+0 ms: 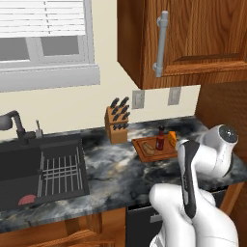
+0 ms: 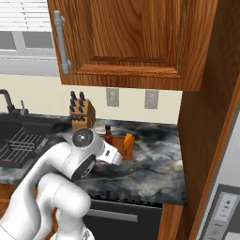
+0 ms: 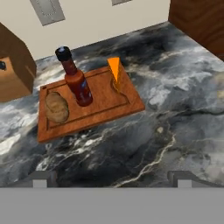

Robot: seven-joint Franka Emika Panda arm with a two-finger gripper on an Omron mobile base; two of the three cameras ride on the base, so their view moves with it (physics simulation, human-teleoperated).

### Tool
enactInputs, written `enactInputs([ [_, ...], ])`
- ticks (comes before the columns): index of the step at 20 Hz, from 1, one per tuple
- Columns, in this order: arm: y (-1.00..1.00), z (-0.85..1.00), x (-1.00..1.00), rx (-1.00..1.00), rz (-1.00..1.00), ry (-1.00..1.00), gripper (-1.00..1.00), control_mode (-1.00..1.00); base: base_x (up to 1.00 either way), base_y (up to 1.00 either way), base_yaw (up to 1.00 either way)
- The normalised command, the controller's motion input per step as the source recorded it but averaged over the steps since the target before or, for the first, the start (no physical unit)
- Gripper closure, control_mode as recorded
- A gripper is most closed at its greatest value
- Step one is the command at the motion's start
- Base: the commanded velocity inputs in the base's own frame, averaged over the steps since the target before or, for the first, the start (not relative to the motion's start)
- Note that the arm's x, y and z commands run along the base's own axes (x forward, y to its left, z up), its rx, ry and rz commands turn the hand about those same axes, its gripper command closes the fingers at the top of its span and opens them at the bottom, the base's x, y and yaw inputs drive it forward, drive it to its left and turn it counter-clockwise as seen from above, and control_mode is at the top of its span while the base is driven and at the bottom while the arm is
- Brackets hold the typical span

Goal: Retrieve the reheated potato from the microwave, then place the potato, cheese, and condiment on the cutting board.

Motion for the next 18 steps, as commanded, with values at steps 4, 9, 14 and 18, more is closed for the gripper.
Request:
enactInputs([
  [4,0.3,0.41,-0.46,-0.03,0.03,0.01,-1.0,-1.0,0.0,0.0,0.0],
  [9,0.33,0.39,-0.48,0.0,0.03,0.07,-1.0,-1.0,0.0,0.0,0.0],
  [14,0.33,0.18,-0.7,-0.02,0.02,-0.12,-1.0,-1.0,0.0,0.0,0.0],
  [18,0.37,0.1,-0.64,0.0,0.0,-0.13,-1.0,-1.0,0.0,0.0,0.0],
])
